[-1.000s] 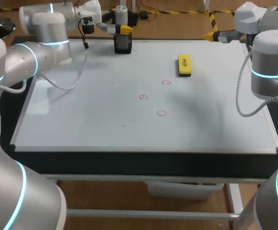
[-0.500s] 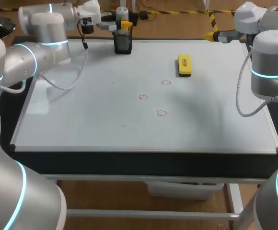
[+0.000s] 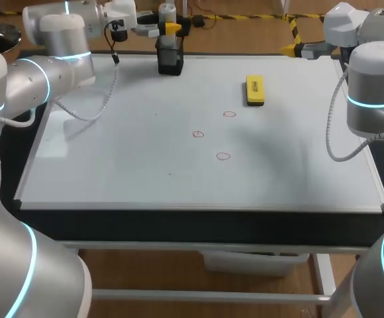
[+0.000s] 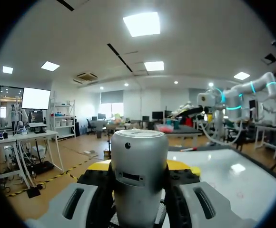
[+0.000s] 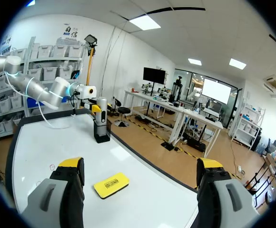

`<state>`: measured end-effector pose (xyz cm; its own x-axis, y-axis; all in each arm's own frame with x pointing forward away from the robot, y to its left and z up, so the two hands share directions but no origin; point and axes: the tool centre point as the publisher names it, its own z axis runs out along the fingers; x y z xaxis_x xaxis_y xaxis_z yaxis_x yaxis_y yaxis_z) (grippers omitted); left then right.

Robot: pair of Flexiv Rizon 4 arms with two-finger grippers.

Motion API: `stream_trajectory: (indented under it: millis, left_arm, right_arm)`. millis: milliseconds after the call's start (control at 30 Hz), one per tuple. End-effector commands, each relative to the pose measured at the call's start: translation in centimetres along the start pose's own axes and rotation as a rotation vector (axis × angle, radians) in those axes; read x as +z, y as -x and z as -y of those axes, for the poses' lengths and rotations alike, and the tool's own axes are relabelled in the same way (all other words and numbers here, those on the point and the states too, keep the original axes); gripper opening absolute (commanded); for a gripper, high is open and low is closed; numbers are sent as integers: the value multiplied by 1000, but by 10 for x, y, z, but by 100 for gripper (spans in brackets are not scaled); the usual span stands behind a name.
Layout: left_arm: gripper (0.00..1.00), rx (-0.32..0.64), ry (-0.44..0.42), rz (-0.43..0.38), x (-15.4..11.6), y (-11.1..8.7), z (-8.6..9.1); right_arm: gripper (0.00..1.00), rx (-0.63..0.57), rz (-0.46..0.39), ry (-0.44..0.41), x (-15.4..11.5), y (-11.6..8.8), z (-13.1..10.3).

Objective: Pick up the inspection probe, press it on each red-marked spot on the whiteboard one by one, put down the probe, pick up the eraser, and wipe off all the red marks.

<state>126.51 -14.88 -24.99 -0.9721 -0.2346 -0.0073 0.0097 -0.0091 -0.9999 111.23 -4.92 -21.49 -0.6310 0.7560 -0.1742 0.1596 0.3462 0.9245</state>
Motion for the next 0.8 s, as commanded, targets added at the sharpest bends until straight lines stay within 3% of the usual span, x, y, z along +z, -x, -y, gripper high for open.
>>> stream_trajectory:
  millis: [33, 567, 800]
  left_arm:
    - [0, 2, 2, -638, -1, 9, 15]
    - [0, 93, -57, -626, 1, -3, 92]
    - [0, 96, -67, -587, -12, -11, 109]
  right_arm:
    - [100, 0, 0, 1, 0, 0, 0]
    - [100, 0, 0, 1, 0, 0, 0]
    - [100, 0, 0, 1, 0, 0, 0]
